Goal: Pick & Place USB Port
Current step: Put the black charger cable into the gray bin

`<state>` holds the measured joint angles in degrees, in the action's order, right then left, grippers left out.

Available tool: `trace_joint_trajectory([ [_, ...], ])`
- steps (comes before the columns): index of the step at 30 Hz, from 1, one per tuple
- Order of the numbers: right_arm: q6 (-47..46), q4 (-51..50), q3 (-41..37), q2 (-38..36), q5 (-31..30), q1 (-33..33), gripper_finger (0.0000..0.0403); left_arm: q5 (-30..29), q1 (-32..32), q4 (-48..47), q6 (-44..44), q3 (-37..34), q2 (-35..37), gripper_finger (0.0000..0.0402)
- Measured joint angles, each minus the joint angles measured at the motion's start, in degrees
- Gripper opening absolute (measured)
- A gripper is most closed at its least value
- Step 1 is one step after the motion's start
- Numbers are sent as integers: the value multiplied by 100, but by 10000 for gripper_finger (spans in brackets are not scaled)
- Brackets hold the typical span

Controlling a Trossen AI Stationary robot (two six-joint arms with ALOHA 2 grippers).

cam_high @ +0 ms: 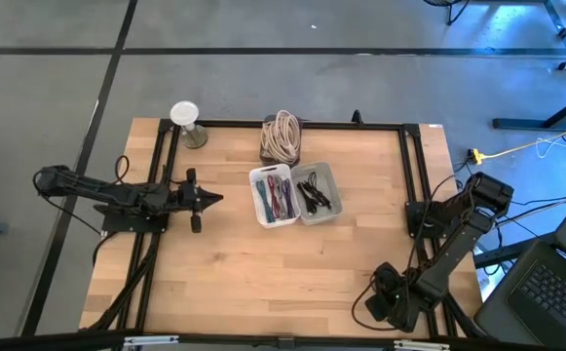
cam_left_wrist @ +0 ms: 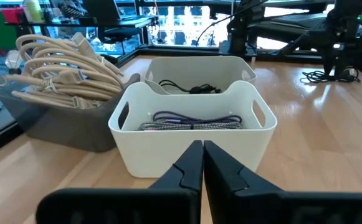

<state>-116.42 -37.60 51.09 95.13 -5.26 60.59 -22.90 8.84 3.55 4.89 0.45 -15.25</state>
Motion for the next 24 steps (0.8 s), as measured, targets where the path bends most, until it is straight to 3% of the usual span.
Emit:
trace_joint_trajectory([
  [14, 172, 208, 40, 434, -9, -10, 122, 2, 0, 2, -7, 0, 0, 8],
  [17, 132, 112, 45, 446, -4, -10, 102, 2, 0, 2, -9, 0, 0, 8],
  [21, 146, 10, 42, 399, -95, -10, 35, 2, 0, 2, -10, 0, 0, 4],
  [24, 297, -112, 29, 307, -241, -93, 31, 2, 0, 2, -9, 0, 0, 4],
])
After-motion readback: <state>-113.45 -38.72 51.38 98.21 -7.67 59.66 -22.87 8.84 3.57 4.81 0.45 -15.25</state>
